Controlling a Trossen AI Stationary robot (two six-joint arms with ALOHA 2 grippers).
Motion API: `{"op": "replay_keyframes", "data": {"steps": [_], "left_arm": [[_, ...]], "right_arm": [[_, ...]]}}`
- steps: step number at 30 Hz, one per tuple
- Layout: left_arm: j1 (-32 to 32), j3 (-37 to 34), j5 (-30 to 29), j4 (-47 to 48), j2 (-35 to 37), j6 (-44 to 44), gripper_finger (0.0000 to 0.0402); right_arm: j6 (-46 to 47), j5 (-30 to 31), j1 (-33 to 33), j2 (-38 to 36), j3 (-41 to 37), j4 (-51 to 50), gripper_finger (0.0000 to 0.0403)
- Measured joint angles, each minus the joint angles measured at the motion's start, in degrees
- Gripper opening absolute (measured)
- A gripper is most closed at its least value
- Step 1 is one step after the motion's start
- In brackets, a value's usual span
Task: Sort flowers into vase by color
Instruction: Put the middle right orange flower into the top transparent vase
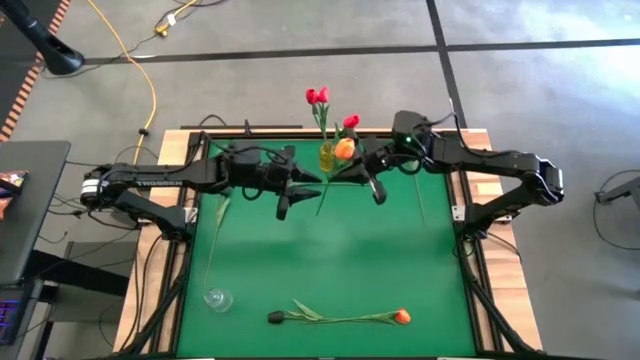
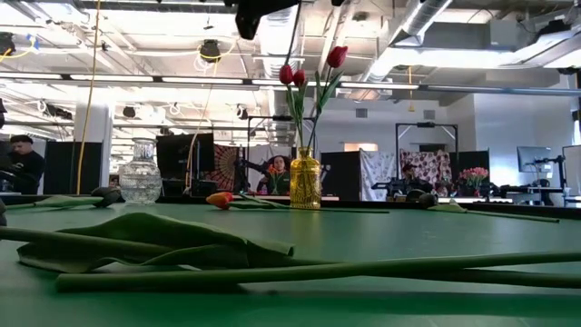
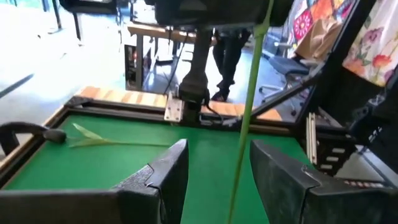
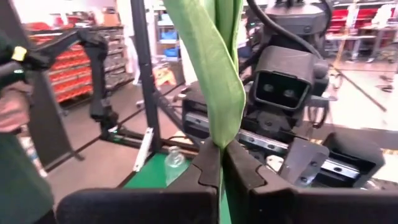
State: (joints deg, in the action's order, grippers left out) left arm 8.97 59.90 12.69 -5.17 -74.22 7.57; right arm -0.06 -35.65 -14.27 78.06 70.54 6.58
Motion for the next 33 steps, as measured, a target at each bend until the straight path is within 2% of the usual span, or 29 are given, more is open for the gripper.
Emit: {"op": "replay_keyframes", "data": {"steps": [10,15,21,29,33], "left_arm": [[-0.02,-0.02,-0.03,-4.17,0.0,0.44,0.0159],[0.0,-0.02,-1.08,-5.85,0.0,0.69,0.0151],[0.0,-0.02,-2.49,-5.8,0.0,0.74,0.0105],[0.02,-0.02,-2.67,-5.75,0.0,0.83,0.0014],[0.02,-0.01,-3.21,-5.75,-0.01,0.83,0.0005]], "right_arm": [[0.27,11.64,1.17,0.02,0.0,2.03,0.0032],[1.99,12.69,1.14,0.02,0.0,2.47,0.0033],[2.22,12.81,1.16,0.02,0.01,2.48,0.0035],[3.13,12.8,1.19,0.02,0.01,2.5,0.0046],[3.13,12.8,1.11,0.02,0.0,2.5,0.0059]]}}
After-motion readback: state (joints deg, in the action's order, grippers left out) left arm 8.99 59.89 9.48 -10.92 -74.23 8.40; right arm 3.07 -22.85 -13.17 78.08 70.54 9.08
